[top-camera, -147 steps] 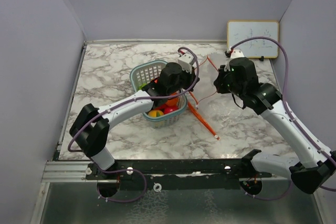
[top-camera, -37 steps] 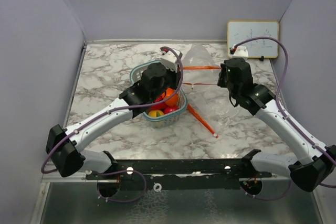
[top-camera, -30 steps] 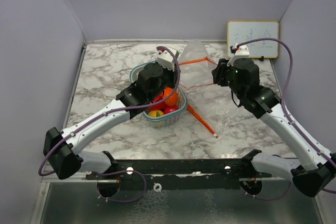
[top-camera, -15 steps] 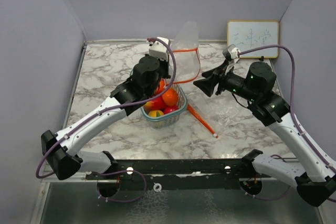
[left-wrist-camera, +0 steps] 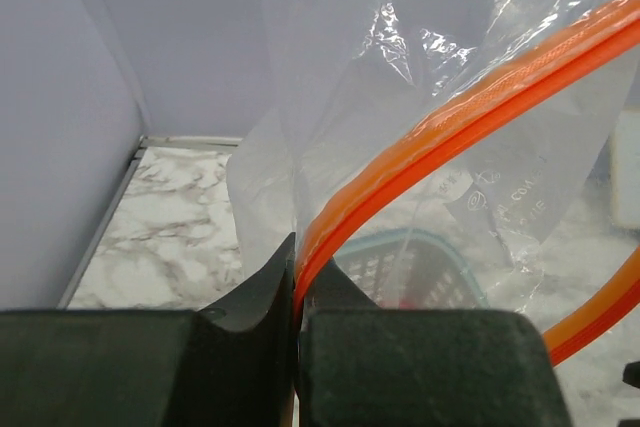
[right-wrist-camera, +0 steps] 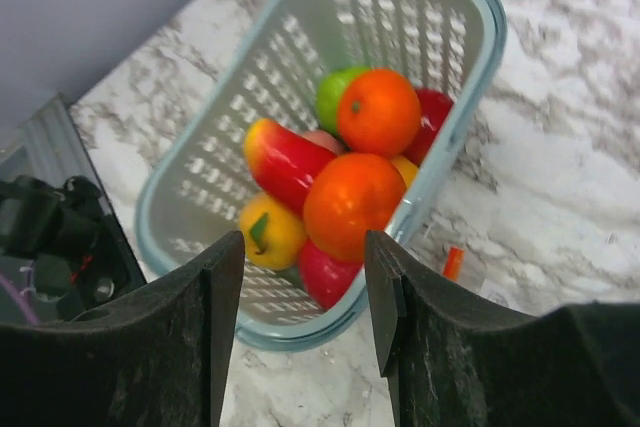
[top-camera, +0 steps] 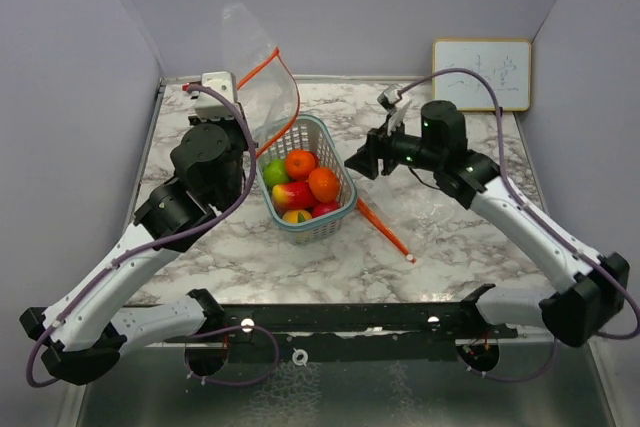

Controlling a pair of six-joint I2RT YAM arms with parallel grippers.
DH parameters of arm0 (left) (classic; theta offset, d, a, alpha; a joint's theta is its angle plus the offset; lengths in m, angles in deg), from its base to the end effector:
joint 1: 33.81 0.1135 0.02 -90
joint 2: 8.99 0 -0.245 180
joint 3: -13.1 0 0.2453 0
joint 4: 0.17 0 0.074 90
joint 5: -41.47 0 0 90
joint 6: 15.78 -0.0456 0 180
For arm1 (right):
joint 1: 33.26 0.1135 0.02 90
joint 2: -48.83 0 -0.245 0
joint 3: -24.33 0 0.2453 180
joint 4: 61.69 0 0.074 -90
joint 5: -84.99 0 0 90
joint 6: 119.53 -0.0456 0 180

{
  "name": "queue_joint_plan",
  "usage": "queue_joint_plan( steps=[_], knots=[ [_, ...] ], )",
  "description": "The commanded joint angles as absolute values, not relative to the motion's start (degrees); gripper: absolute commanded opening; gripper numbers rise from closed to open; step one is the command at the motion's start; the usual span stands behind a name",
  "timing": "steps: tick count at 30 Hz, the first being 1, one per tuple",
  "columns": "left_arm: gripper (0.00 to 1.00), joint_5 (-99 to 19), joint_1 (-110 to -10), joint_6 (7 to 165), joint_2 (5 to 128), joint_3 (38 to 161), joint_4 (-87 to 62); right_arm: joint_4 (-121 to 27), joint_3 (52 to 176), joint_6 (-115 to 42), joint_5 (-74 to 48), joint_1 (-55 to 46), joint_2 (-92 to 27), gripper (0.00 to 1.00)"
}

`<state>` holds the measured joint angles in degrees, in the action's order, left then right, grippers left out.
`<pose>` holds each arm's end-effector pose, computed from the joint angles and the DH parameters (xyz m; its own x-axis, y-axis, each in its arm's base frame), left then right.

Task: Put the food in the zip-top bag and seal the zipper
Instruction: Move the bin to the center of the board.

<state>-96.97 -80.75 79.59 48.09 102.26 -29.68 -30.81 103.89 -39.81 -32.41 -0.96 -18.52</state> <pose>0.1607 -0.1220 0.4541 0.0329 -0.1261 -0.9915 -0.0227 0.9917 -0.1269 0.2203 0.1641 0.3548 -0.4167 -0.0760 -0.9059 -0.7811 0.5397 0.3140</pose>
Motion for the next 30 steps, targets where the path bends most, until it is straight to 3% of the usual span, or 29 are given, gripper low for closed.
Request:
queue_joint_plan(
  steps=[1,10,19,22,25,30],
  knots=[
    [0.0,-104.4,-80.6,79.5,46.2,102.3,-37.5,-29.8,107.2,-42.6,-24.8,-1.0,-28.9,0.51],
    [0.0,-103.5,-80.6,80.9,43.9,100.2,-40.5,-35.1,113.9,-45.4,-24.3,-0.8,-44.8,0.47],
    [0.0,-103.0,-80.6,81.2,42.3,98.2,-41.2,-30.1,119.7,-44.4,-9.8,2.5,-53.1,0.42],
    [0.0,-102.7,-80.6,81.2,42.0,98.0,-41.4,-29.2,120.1,-44.7,-6.1,3.1,-53.7,0.29],
    [0.0,-102.6,-80.6,81.6,41.7,97.9,-41.9,-27.5,119.9,-47.2,0.2,3.1,-53.1,0.04],
    [0.0,-102.4,-80.6,81.9,41.2,97.7,-42.2,-27.8,116.5,-54.1,16.2,3.1,-48.6,0.01]
  ],
)
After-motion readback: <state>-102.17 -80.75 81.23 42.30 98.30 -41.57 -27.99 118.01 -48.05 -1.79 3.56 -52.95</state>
